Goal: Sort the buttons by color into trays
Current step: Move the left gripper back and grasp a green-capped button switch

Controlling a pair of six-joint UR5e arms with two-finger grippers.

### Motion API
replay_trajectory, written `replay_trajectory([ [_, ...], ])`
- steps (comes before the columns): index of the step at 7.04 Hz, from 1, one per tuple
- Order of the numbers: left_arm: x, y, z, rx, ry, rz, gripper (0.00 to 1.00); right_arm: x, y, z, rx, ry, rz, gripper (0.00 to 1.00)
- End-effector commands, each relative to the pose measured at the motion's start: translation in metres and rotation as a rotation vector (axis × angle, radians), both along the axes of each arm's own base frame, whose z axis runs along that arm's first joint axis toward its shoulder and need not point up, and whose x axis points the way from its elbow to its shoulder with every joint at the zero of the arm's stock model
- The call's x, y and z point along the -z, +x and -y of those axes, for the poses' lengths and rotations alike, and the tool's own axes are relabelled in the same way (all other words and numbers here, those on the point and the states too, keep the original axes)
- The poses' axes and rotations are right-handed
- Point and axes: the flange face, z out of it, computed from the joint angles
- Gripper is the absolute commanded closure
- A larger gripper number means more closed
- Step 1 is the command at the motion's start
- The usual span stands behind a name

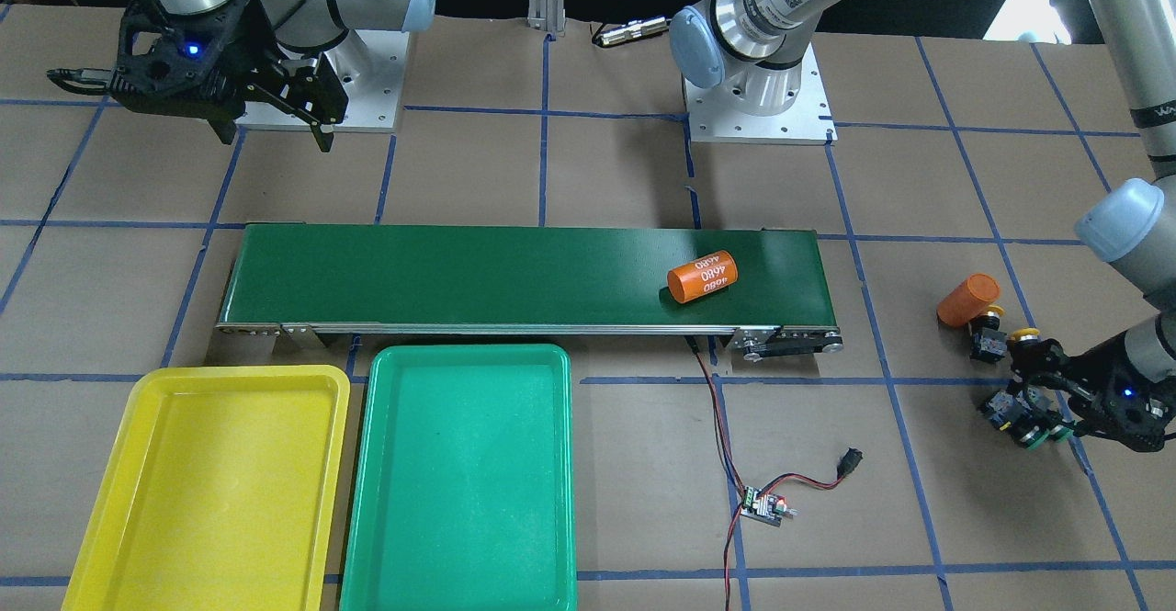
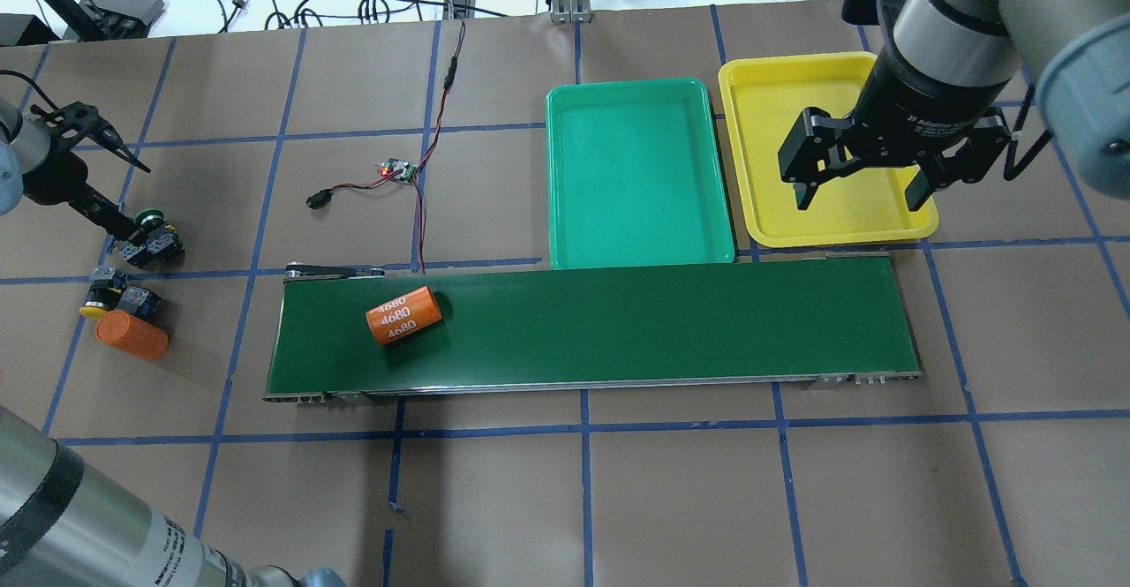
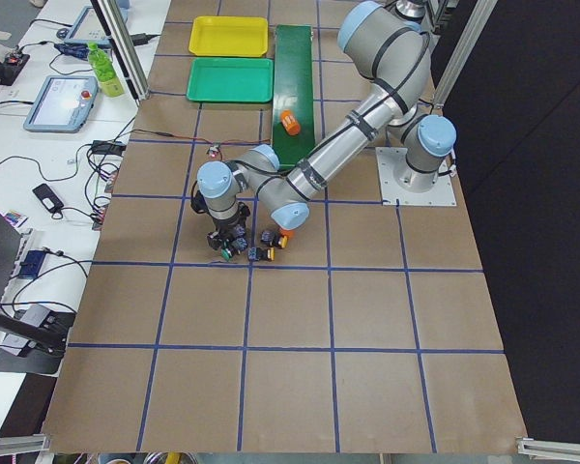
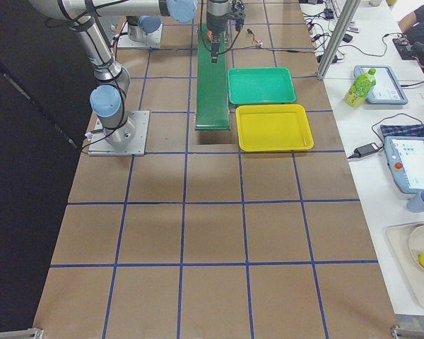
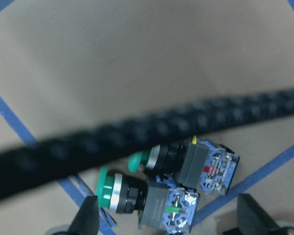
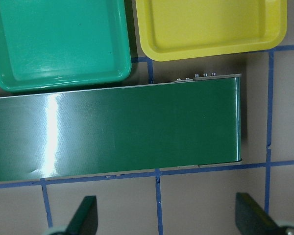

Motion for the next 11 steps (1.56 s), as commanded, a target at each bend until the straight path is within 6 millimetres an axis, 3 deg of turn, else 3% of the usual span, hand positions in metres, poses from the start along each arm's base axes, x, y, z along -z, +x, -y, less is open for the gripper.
replay_trajectory([
  [1,0.008,-0.008,0.001,0.052,-0.005,-0.016,0.00,0.000,0.000,0.000,0.000,-0.002,0.000,0.00],
  [7,0.038,-0.024,-0.012,0.174,-0.011,-0.010,0.00,0.000,-0.001,0.000,0.000,0.000,0.001,0.00],
  [8,0.041,-0.025,-0.013,0.176,-0.045,0.015,0.34,0.001,-0.001,0.001,0.000,0.003,0.001,0.00],
  [9,0.034,-0.025,-0.012,0.168,-0.083,0.046,0.87,0.001,-0.001,0.000,0.002,0.009,0.001,0.00],
  [10,0.015,-0.037,-0.009,0.139,-0.095,0.061,1.00,0.001,0.000,0.000,-0.001,0.006,0.001,0.00],
  [11,-0.009,-0.083,0.000,0.023,-0.094,0.063,1.00,0.001,-0.001,0.000,0.002,0.008,0.001,0.00],
])
